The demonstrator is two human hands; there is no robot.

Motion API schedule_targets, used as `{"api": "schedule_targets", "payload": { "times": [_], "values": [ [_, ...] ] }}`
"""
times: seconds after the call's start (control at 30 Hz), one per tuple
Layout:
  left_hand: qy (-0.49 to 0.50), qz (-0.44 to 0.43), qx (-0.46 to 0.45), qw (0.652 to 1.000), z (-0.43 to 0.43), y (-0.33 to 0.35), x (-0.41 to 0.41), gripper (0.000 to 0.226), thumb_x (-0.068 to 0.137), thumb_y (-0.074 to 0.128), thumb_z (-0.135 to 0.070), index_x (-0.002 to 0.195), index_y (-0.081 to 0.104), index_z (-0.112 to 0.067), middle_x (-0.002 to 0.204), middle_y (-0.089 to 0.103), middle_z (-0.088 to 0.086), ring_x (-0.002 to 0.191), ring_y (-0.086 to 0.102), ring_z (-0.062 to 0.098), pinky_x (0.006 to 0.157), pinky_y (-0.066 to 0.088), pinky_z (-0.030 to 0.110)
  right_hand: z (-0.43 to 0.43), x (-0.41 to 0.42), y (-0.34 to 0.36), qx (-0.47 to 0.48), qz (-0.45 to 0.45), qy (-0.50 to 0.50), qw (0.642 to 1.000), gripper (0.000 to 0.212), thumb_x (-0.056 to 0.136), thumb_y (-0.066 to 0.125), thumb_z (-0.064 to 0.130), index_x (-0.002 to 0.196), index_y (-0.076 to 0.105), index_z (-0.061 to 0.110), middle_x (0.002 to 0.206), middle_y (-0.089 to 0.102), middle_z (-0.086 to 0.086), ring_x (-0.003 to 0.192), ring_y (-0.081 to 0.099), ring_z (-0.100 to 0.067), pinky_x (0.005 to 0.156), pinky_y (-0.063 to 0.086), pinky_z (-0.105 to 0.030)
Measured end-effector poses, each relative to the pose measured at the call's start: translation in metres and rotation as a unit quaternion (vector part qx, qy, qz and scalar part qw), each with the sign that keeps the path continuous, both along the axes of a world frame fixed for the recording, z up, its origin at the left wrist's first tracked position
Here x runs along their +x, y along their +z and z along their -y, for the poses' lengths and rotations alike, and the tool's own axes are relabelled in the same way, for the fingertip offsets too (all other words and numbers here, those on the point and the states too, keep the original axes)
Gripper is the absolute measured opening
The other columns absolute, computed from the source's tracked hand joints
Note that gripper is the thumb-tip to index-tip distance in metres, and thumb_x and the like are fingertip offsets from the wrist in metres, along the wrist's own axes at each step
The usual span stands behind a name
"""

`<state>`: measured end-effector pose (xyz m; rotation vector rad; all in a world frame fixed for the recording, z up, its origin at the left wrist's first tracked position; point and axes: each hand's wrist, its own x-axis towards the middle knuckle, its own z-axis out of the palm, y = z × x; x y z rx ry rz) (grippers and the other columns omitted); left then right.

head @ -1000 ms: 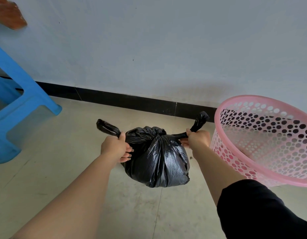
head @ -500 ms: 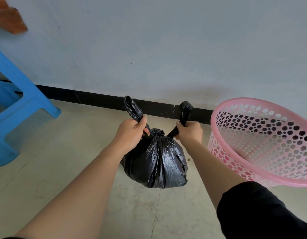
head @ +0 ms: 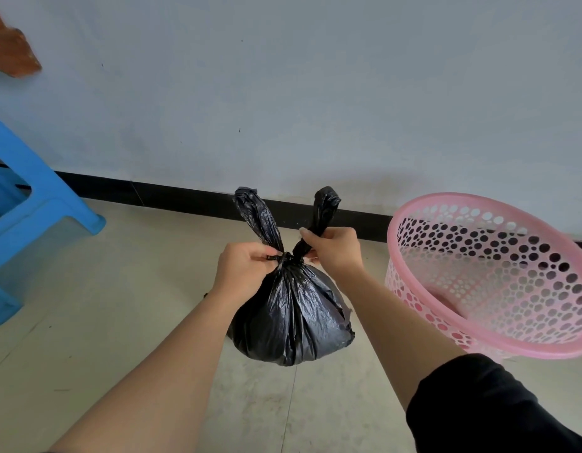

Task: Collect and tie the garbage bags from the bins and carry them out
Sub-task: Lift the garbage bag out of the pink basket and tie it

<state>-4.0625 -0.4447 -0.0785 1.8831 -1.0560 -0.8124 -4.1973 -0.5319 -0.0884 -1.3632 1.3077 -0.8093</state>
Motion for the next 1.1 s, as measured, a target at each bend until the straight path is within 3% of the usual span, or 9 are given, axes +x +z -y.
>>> {"api": "schedule_targets", "payload": {
  "times": [0.13,0.23,0.33,0.5,0.57,0.63,0.77,0.97,1.1],
  "values": [
    [0.008,-0.033,-0.028,0.999,0.002,-0.002,-0.005,0.018,0.078,0.075,-0.004,0.089,0.076,-0.019,0.087,0.074,-0.003,0.085,0.069,0.01,0.084,0.05,0.022,-0.001,0.002,0.009,-0.009,-0.005,0.004,1.0,0.053,0.089,0.062,0.043,0.082,0.066,-0.01,0.068,0.057,-0.01,0.061,0.045,-0.019,0.061,0.038,-0.031],
    [0.019,-0.039,-0.028,0.999,0.005,-0.004,-0.009,0.017,0.076,0.076,-0.001,0.075,0.068,-0.015,0.081,0.073,0.002,0.077,0.069,0.015,0.085,0.053,0.031,-0.003,0.004,0.018,0.01,0.005,0.024,1.0,0.055,0.091,0.05,0.053,0.06,0.042,0.008,0.06,0.041,-0.006,0.055,0.034,-0.016,0.061,0.029,-0.03],
    [0.042,-0.061,-0.031,0.997,0.009,-0.007,-0.01,0.031,0.074,0.078,0.001,0.07,0.05,-0.014,0.085,0.074,0.007,0.081,0.071,0.024,0.087,0.054,0.043,-0.006,0.01,0.029,0.02,0.031,0.06,0.997,0.055,0.078,0.047,0.07,0.071,0.05,0.016,0.066,0.047,-0.007,0.062,0.043,-0.017,0.067,0.035,-0.034],
    [0.054,-0.06,-0.03,0.996,0.01,-0.009,-0.013,0.038,0.073,0.08,-0.002,0.069,0.044,-0.016,0.084,0.075,0.005,0.081,0.072,0.022,0.086,0.054,0.046,-0.011,0.016,0.038,-0.005,0.065,0.109,0.992,0.096,0.06,0.056,0.085,0.091,0.064,-0.006,0.085,0.068,-0.019,0.074,0.058,-0.029,0.075,0.047,-0.041],
    [0.053,-0.063,-0.029,0.996,0.01,-0.008,-0.015,0.038,0.072,0.08,-0.002,0.07,0.045,-0.016,0.084,0.074,0.005,0.081,0.071,0.02,0.087,0.054,0.044,-0.011,0.017,0.041,-0.041,0.068,0.117,0.99,0.074,0.064,0.069,0.071,0.072,0.061,-0.002,0.071,0.064,-0.017,0.066,0.053,-0.033,0.066,0.047,-0.041],
    [0.051,-0.06,-0.025,0.997,0.011,-0.008,-0.016,0.038,0.071,0.081,-0.004,0.07,0.045,-0.015,0.081,0.074,0.003,0.081,0.071,0.017,0.086,0.054,0.039,-0.01,0.019,0.039,-0.078,0.046,0.124,0.988,0.052,0.066,0.082,0.048,0.053,0.045,0.014,0.061,0.045,-0.007,0.056,0.039,-0.019,0.052,0.032,-0.026],
    [0.047,-0.054,-0.014,0.997,0.013,-0.008,-0.018,0.036,0.07,0.082,-0.007,0.072,0.047,-0.015,0.077,0.072,-0.002,0.08,0.069,0.014,0.081,0.052,0.032,-0.006,0.025,0.032,-0.161,-0.044,0.061,0.984,0.026,0.075,0.077,0.027,0.061,0.062,0.01,0.073,0.056,-0.013,0.081,0.05,-0.023,0.057,0.033,-0.025],
    [-0.024,-0.041,0.042,0.998,0.008,-0.015,-0.014,0.043,0.069,0.079,-0.006,0.105,0.06,-0.02,0.09,0.07,-0.001,0.085,0.067,0.017,0.082,0.053,0.036,0.001,0.017,0.044,-0.173,-0.049,0.015,0.984,0.05,0.077,0.077,0.02,0.043,0.042,0.015,0.069,0.044,-0.008,0.064,0.042,-0.018,0.044,0.025,-0.019],
    [-0.059,0.031,0.049,0.997,0.003,-0.017,-0.017,0.015,0.077,0.078,-0.028,0.086,0.068,-0.02,0.073,0.066,-0.009,0.071,0.061,0.007,0.061,0.042,0.016,-0.005,0.018,0.053,-0.149,-0.046,0.054,0.986,0.048,0.077,0.077,0.02,0.047,0.042,0.008,0.067,0.04,-0.002,0.078,0.042,-0.017,0.055,0.026,-0.029]
  ]
}}
